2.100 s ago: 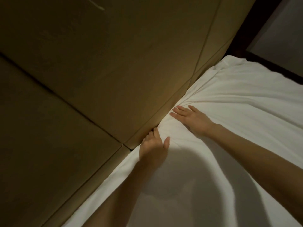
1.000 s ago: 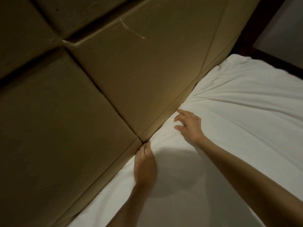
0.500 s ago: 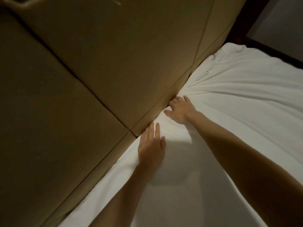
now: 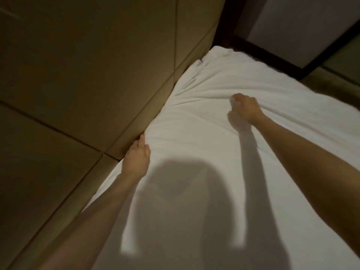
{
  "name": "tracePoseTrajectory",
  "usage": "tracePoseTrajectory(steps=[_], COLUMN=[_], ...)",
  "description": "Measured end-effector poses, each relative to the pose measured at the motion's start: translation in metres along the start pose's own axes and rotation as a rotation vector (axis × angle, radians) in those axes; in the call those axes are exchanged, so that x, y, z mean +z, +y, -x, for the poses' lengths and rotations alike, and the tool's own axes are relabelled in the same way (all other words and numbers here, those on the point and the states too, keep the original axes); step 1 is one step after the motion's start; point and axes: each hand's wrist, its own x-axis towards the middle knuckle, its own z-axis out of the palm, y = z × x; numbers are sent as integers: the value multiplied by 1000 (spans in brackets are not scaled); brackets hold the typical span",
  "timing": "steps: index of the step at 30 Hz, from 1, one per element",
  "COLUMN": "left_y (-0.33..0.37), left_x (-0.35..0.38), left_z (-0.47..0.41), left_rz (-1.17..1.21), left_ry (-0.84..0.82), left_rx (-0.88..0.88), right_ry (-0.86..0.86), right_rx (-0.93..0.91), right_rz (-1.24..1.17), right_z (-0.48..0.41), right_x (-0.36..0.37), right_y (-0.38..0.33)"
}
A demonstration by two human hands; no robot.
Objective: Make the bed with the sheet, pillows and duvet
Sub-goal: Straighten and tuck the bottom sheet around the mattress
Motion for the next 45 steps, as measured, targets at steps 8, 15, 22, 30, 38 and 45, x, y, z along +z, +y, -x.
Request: tracePoseTrajectory(steps=[8,15,22,30,38,45], left_y=[80,186,266,313,345,351], left_x=[-57,-32,2,45,77,52], left_z=[-41,-65,-95,-142,-166,-177], left_rz=[-805,-818,-573,-284,-152,-214], left_ry=[-381,-176,-5,41,-83,-161], left_rx=[226,479,567,557,348,615], right_ry=[-120,-18,48,-191,328,596], right_rx=[234,298,418,324,316,374], right_rz=[-27,-118,-139,-154,-107,-354], right_z=[34,31,36,16,5,-18], right_x=[-45,-51,-40,-37,-4,-1], right_y=[98,136,208,247,263,268])
